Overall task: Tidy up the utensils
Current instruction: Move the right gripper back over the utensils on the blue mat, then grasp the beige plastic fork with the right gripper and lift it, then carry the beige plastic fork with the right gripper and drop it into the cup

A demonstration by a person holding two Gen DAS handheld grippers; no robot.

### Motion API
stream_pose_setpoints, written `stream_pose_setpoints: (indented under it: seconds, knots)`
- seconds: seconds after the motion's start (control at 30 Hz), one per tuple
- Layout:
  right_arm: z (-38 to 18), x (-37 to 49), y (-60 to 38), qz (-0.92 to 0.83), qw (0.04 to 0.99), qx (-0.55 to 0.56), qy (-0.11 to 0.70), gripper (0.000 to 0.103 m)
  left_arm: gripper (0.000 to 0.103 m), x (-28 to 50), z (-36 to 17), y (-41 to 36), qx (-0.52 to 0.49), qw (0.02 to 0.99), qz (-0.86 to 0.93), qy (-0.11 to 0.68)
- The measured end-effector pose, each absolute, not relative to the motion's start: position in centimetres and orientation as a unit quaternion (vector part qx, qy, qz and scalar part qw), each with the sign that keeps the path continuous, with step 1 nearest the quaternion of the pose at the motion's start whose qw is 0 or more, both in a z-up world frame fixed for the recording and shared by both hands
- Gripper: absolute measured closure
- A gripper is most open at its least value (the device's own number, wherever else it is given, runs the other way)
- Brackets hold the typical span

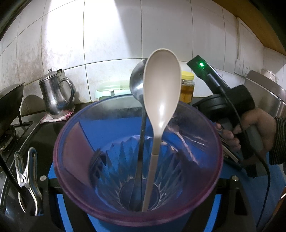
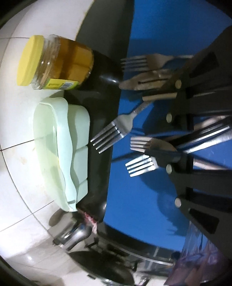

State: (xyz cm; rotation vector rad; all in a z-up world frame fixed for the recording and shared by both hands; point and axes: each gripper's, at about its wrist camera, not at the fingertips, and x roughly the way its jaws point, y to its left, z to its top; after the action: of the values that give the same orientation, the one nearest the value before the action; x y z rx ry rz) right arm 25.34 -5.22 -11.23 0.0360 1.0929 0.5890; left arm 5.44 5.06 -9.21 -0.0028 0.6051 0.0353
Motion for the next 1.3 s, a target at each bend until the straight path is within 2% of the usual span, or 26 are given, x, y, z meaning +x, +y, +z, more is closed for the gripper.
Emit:
stream_pose_setpoints:
  seconds: [0.1, 0.53, 0.9, 1.3]
  knots:
    - [-10.7, 24.9, -5.9, 0.289, 0.813, 0.04, 0.504, 0.099, 0.017, 5.5, -9.2, 5.1, -0.001, 0.954, 0.017, 0.298]
    - [-7.1, 22.7, -9.6, 0.296, 0.831, 0.089, 0.463, 0.099, 0.017, 5.7, -9.4, 4.9, -0.001, 0.953, 0.016, 0.301]
    - [0.1, 17.6, -9.0, 0.298, 0.891, 0.034, 0.342, 0.099, 0.017, 5.7, -9.4, 4.9, -0.001, 0.953, 0.016, 0.302]
    - [7.8, 13.8, -7.9, 0.338, 0.911, 0.043, 0.232, 0.099, 0.017, 5.7, -9.4, 4.9, -0.002, 0.953, 0.016, 0.302]
